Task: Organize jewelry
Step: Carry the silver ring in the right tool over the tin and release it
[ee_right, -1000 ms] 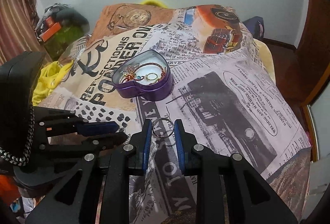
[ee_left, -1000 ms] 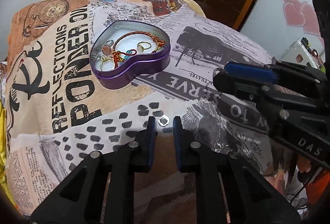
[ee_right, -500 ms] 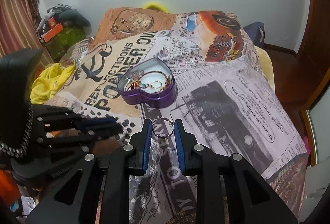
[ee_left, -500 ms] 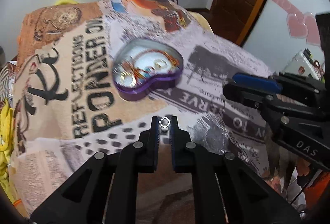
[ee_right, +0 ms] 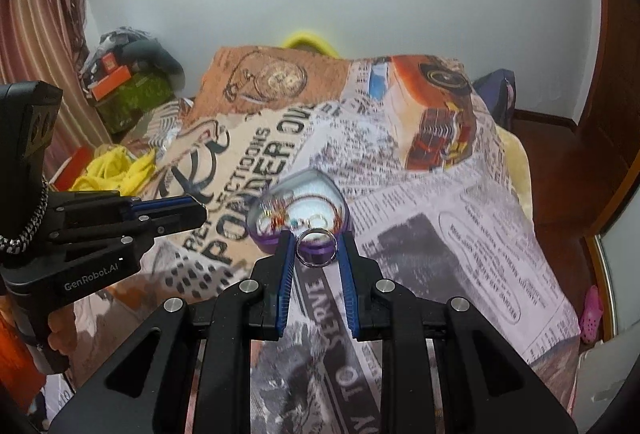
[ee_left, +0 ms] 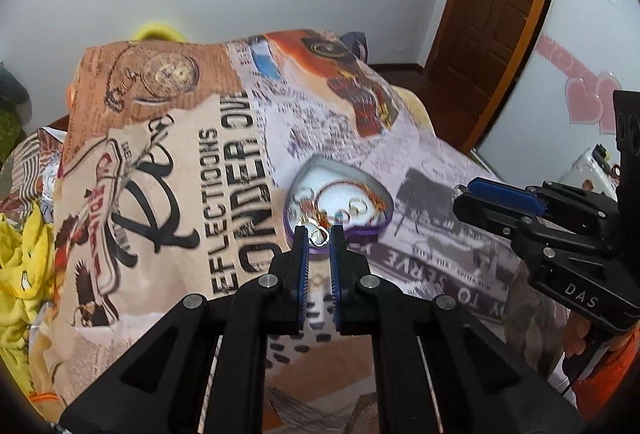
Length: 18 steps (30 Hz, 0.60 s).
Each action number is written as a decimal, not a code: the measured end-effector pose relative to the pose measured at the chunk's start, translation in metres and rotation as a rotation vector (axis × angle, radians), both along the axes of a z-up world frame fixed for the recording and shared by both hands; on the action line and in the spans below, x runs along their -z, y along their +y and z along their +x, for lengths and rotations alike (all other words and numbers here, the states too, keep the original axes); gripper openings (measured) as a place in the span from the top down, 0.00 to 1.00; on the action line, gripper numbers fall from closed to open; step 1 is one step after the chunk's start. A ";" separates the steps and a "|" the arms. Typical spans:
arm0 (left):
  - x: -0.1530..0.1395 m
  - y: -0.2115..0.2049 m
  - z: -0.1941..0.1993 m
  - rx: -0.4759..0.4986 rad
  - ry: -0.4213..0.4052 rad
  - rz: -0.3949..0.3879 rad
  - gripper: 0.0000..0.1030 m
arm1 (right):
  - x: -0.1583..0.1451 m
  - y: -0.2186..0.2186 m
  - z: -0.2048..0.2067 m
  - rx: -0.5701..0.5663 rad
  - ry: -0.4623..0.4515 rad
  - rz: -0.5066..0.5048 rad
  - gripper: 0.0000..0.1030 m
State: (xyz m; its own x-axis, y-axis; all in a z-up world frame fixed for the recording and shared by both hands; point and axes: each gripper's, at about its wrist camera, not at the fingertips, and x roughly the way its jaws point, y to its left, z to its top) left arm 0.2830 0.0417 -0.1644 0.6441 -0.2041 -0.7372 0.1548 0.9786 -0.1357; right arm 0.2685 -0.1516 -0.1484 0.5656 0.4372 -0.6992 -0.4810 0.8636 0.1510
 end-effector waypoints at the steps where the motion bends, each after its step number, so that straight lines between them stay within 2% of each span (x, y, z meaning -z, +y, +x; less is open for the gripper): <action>1: -0.003 0.001 0.002 -0.002 -0.008 -0.003 0.92 | -0.002 0.000 0.001 0.001 -0.004 0.006 0.81; 8: -0.008 0.008 0.015 -0.010 -0.032 -0.028 0.92 | -0.009 0.006 0.011 0.005 -0.022 0.036 0.81; 18: 0.014 0.008 0.034 0.005 0.016 -0.043 0.92 | 0.001 0.022 0.032 -0.011 -0.009 0.030 0.81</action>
